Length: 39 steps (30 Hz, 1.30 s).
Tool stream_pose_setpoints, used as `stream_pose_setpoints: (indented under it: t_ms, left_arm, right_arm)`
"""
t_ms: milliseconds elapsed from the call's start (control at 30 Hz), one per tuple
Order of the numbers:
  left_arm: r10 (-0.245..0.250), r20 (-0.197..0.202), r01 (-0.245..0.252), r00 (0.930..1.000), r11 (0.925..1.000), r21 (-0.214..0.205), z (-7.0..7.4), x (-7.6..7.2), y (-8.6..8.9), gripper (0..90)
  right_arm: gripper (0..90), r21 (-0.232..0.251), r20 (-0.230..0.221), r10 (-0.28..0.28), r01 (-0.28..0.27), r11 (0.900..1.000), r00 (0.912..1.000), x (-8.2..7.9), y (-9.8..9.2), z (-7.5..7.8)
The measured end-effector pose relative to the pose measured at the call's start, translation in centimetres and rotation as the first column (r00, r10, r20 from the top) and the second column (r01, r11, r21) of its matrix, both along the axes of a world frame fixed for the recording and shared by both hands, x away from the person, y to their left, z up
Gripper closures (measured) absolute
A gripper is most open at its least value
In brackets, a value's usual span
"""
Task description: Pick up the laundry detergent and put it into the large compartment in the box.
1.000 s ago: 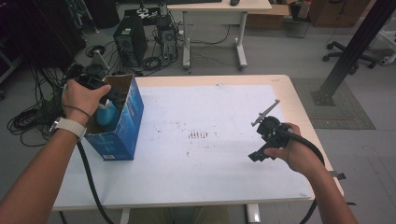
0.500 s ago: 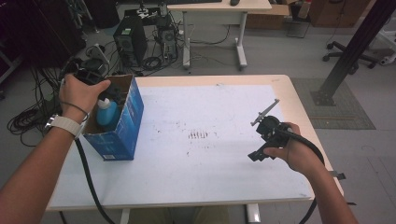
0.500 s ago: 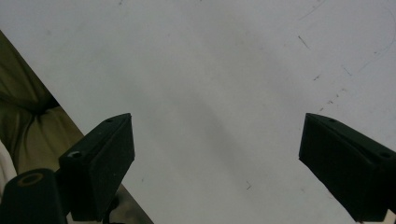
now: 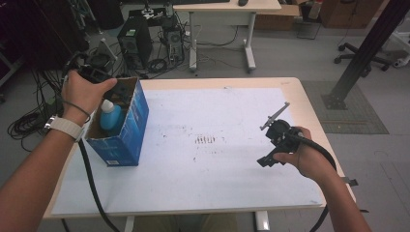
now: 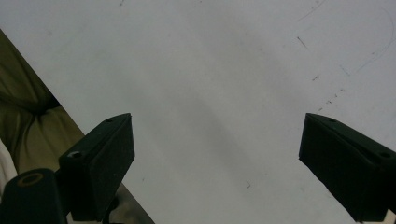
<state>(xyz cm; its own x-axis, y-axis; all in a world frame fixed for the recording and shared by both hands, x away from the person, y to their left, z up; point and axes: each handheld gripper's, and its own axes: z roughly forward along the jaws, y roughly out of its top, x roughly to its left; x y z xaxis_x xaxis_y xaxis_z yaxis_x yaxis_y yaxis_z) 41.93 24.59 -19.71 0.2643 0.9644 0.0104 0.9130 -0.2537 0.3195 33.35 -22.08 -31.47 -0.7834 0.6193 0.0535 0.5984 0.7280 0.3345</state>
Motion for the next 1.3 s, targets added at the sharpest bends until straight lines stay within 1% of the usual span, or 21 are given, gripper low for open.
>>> stream_pose_setpoints:
  t_ms: [33,267,367,600,700,800,900,1167,1300]
  left_arm:
    - [-0.002,0.001,0.002,1.0000,1.0000,0.005,0.1,-0.1,-0.1,14.2]
    - [-0.036,0.016,0.036,0.9992,0.9993,-0.014,0.9,-0.3,-1.1,14.1]
    - [-0.052,0.021,0.052,0.9984,0.9985,-0.015,1.2,-0.4,-1.4,13.7]
    - [-0.082,0.029,0.083,0.9962,0.9964,-0.018,1.7,-0.6,-2.3,13.1]
    - [-0.102,0.031,0.103,0.9943,0.9945,-0.018,1.9,-0.7,-2.6,12.6]
    - [-0.129,0.038,0.130,0.9909,0.9913,-0.021,2.1,-0.9,-3.1,12.5]
    - [-0.163,0.039,0.163,0.9859,0.9864,-0.017,2.3,-0.9,-3.7,11.9]
    - [-0.205,0.036,0.206,0.9781,0.9784,-0.020,2.6,-0.9,-4.7,11.9]
    - [-0.239,0.045,0.240,0.9699,0.9705,-0.019,3.1,-1.0,-5.2,11.9]
  right_arm:
    - [10.6,0.001,0.000,0.000,0.000,1.0000,1.0000,0.0,0.0,0.0]
    - [10.6,0.001,0.004,0.005,-0.005,1.0000,1.0000,0.0,0.2,0.1]
    - [10.5,-0.001,0.002,0.002,-0.002,1.0000,1.0000,0.0,0.2,0.2]
    - [10.6,-0.002,0.005,0.001,-0.001,1.0000,1.0000,0.0,0.1,0.3]
    - [10.6,-0.002,0.006,0.002,-0.002,1.0000,1.0000,0.0,0.2,0.3]
    - [10.6,-0.001,0.006,0.001,-0.001,1.0000,1.0000,0.0,0.2,0.3]
    - [10.5,-0.001,0.006,0.000,0.000,1.0000,1.0000,0.0,0.2,0.3]
    - [10.6,-0.002,0.006,-0.004,0.004,1.0000,1.0000,-0.1,0.2,0.3]
    - [10.5,-0.001,0.007,-0.006,0.006,1.0000,1.0000,-0.1,0.2,0.4]
